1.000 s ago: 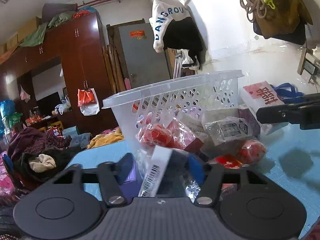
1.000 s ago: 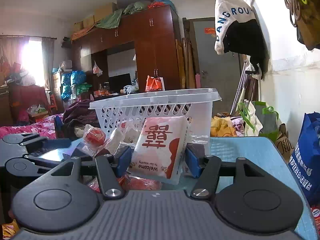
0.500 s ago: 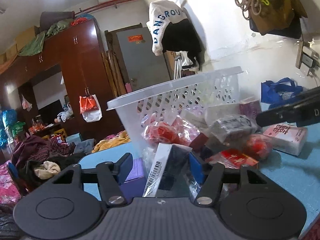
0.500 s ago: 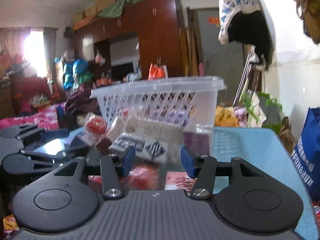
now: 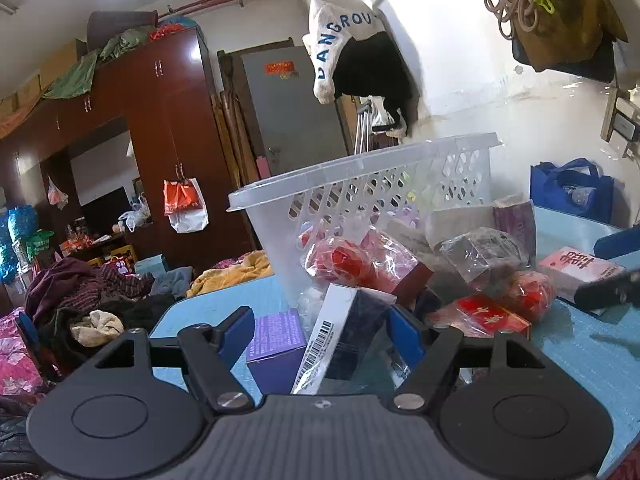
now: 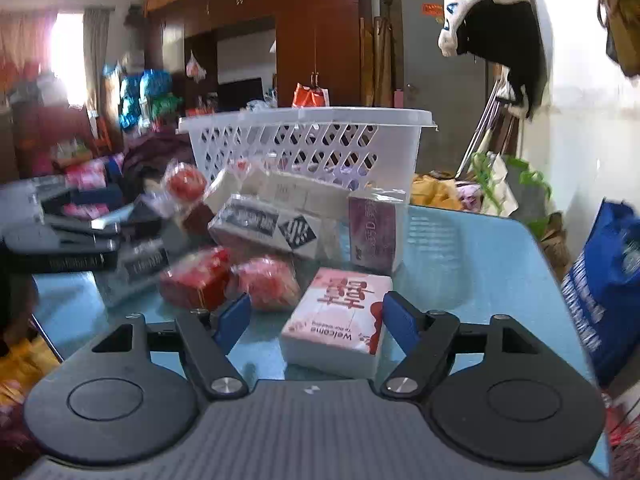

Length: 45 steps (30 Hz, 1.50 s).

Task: Organize objects
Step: 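Grasp the white wrapped pack with the right tool while the left tool holds the barcode box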

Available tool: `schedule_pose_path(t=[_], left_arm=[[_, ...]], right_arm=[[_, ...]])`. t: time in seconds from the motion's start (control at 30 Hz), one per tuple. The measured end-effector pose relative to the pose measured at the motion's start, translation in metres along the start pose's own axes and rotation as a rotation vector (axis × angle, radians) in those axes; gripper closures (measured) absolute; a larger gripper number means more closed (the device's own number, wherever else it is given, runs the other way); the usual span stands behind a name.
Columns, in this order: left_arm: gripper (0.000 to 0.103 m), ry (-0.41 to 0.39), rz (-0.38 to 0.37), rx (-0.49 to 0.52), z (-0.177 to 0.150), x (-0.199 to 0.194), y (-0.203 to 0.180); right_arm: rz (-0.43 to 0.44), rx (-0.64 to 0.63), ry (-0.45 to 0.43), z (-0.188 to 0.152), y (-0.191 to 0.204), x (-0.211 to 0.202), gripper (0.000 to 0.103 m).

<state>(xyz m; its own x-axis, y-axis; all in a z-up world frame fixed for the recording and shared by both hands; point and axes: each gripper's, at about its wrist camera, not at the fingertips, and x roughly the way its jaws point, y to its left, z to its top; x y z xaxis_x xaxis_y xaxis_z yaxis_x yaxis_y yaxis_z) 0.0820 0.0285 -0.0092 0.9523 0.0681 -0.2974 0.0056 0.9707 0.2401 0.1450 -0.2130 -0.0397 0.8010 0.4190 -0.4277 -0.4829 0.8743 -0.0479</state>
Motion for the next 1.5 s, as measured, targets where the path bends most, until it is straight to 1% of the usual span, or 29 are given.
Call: schedule_pose_path(t=[0.13, 0.23, 0.3, 0.33, 0.37, 0.43, 0.47, 0.5, 0.57, 0.63, 0.7, 0.73, 0.77, 0.87, 0.93, 0.97, 1.03, 1.13, 1.27, 1.33, 1.43, 1.5], left_arm=[[0.027, -0.007, 0.014, 0.076, 0.003, 0.001, -0.012], [0.026, -0.014, 0.005, 0.105, 0.002, 0.001, -0.014], [0.026, -0.020, 0.001, 0.116, 0.001, 0.000, -0.012], [0.026, -0.022, -0.002, 0.124, 0.001, -0.001, -0.010], [0.027, -0.026, -0.007, 0.134, 0.000, -0.003, -0.008], [0.027, -0.032, -0.029, 0.143, -0.001, -0.006, -0.006], [0.029, -0.034, -0.045, 0.139, -0.001, -0.007, -0.004], [0.036, -0.035, -0.065, 0.131, -0.002, -0.007, -0.002], [0.044, -0.027, -0.102, 0.114, -0.001, -0.005, -0.001], [0.045, -0.028, -0.107, 0.142, 0.000, -0.003, -0.007], [0.044, -0.040, -0.079, 0.223, 0.001, 0.000, -0.019], [0.043, -0.036, -0.070, 0.251, 0.002, 0.002, -0.023], [0.043, -0.025, -0.070, 0.258, 0.005, 0.005, -0.023], [0.044, 0.015, -0.094, 0.219, 0.009, 0.010, -0.016], [0.053, 0.025, -0.125, 0.186, 0.008, 0.010, -0.010], [0.068, 0.028, -0.142, 0.168, 0.007, 0.009, -0.007], [0.067, 0.022, -0.155, 0.142, 0.004, 0.005, -0.003], [0.068, -0.009, -0.148, 0.106, 0.004, 0.000, 0.002], [0.068, -0.070, -0.141, 0.045, 0.014, -0.009, 0.012], [0.068, -0.088, -0.138, 0.020, 0.021, -0.011, 0.019], [0.068, -0.103, -0.155, -0.016, 0.030, -0.011, 0.025], [0.068, -0.111, -0.156, -0.032, 0.037, -0.010, 0.028]], right_arm=[[-0.024, -0.003, 0.015, -0.001, -0.001, 0.002, 0.027], [-0.026, 0.002, 0.050, -0.005, -0.004, 0.008, 0.028], [-0.019, 0.016, 0.050, -0.007, -0.006, 0.010, 0.029], [-0.017, 0.020, 0.047, -0.007, -0.007, 0.010, 0.038], [-0.017, 0.024, 0.046, -0.006, -0.008, 0.009, 0.040], [-0.018, 0.021, 0.043, -0.007, -0.008, 0.009, 0.040], [-0.016, 0.021, 0.041, -0.007, -0.008, 0.008, 0.041], [-0.016, 0.022, 0.038, -0.007, -0.008, 0.008, 0.041], [-0.009, 0.023, 0.029, -0.007, -0.008, 0.007, 0.041], [-0.004, 0.026, 0.029, -0.007, -0.008, 0.007, 0.041], [-0.002, 0.028, 0.029, -0.007, -0.009, 0.007, 0.041], [-0.001, 0.029, 0.029, -0.007, -0.009, 0.007, 0.041], [-0.001, 0.027, 0.029, -0.007, -0.009, 0.007, 0.041], [0.000, 0.027, 0.028, -0.007, -0.010, 0.008, 0.041], [0.001, 0.026, 0.027, -0.006, -0.010, 0.008, 0.041], [0.002, 0.026, 0.026, -0.006, -0.010, 0.008, 0.041], [-0.001, 0.033, 0.015, -0.006, -0.011, 0.007, 0.041], [-0.013, 0.052, -0.022, -0.004, -0.013, 0.001, 0.042], [-0.021, 0.068, -0.085, 0.004, -0.016, -0.015, 0.043], [-0.026, 0.074, -0.114, 0.009, -0.019, -0.021, 0.044], [-0.016, 0.086, -0.133, 0.019, -0.023, -0.024, 0.044], [-0.019, 0.081, -0.131, 0.023, -0.024, -0.021, 0.044]])
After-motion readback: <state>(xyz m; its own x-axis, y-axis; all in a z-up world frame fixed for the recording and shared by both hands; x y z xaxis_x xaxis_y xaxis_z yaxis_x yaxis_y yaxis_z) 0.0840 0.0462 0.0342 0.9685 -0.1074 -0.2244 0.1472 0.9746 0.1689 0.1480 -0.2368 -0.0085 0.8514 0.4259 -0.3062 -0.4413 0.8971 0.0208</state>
